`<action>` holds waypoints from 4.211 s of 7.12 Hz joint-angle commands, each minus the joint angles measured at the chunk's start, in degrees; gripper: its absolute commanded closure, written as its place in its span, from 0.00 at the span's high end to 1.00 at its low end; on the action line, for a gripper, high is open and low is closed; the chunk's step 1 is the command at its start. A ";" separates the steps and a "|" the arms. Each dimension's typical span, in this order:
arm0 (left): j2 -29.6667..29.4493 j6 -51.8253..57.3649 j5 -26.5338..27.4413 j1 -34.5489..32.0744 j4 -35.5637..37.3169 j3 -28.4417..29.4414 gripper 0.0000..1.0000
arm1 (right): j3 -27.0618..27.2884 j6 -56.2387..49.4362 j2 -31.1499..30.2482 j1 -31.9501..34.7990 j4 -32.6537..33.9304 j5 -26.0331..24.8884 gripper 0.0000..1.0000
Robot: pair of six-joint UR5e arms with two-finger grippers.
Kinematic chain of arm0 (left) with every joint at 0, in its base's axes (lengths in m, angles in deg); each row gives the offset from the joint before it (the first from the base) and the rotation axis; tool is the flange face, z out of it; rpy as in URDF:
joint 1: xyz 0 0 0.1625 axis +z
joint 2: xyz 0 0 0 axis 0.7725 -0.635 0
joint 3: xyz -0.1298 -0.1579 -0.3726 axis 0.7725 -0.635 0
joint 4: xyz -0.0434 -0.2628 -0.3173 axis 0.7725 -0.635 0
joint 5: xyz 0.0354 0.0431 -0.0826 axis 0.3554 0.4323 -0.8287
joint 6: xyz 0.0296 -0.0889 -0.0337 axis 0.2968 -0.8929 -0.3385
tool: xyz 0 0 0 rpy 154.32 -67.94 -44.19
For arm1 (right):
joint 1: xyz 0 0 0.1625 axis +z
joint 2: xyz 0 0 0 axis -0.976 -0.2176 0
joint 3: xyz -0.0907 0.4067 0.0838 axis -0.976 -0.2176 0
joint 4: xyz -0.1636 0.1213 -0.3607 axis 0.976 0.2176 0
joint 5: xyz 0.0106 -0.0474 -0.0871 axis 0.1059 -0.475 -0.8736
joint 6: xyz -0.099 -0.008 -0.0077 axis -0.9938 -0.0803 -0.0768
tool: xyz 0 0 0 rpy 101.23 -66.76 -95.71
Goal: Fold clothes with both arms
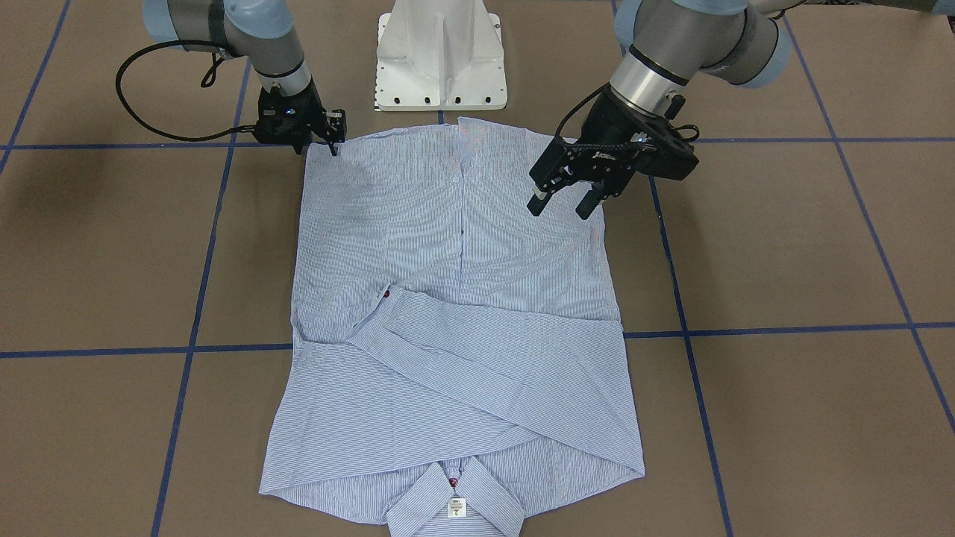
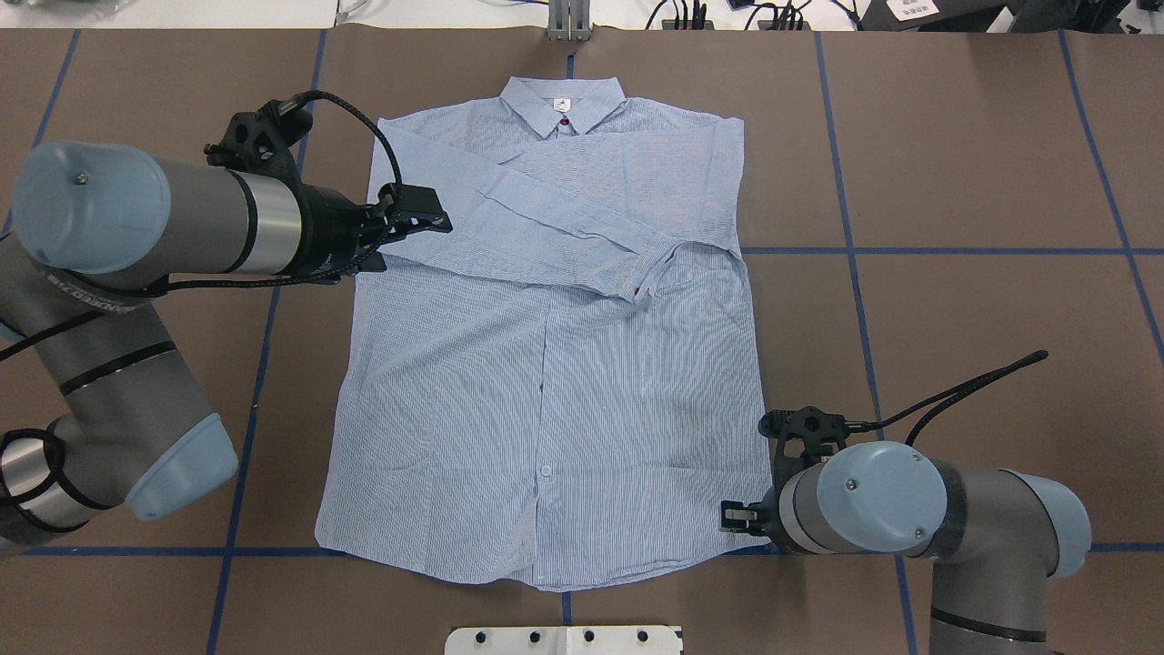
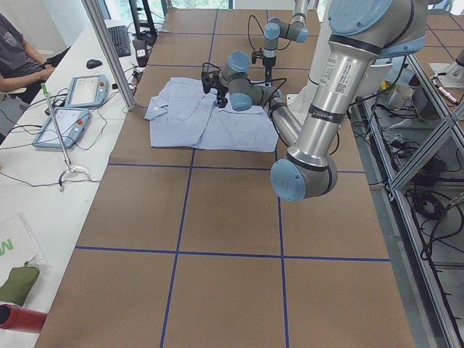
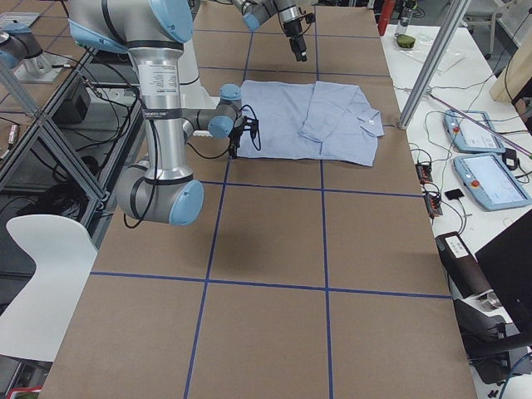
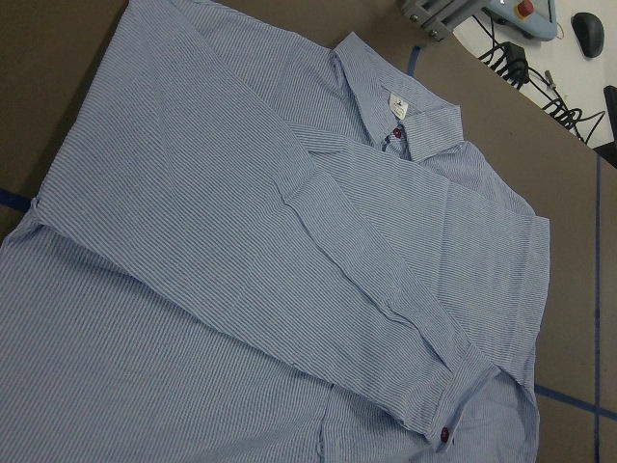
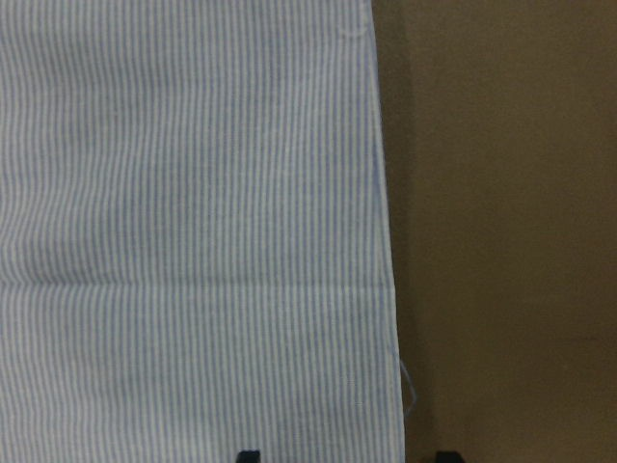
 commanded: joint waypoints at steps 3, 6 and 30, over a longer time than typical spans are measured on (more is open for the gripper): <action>-0.05 0.06 0.00 0.00 0.00 0.37 1.00 | -0.03 1.44 -0.15 0.20 0.01 0.37 0.58; -0.23 0.06 0.00 0.00 0.00 0.55 1.00 | 0.06 1.54 -0.32 0.20 0.01 0.63 0.57; 5.01 -0.02 0.09 1.39 0.00 -2.25 1.00 | 3.30 1.54 0.03 4.50 1.68 5.90 0.00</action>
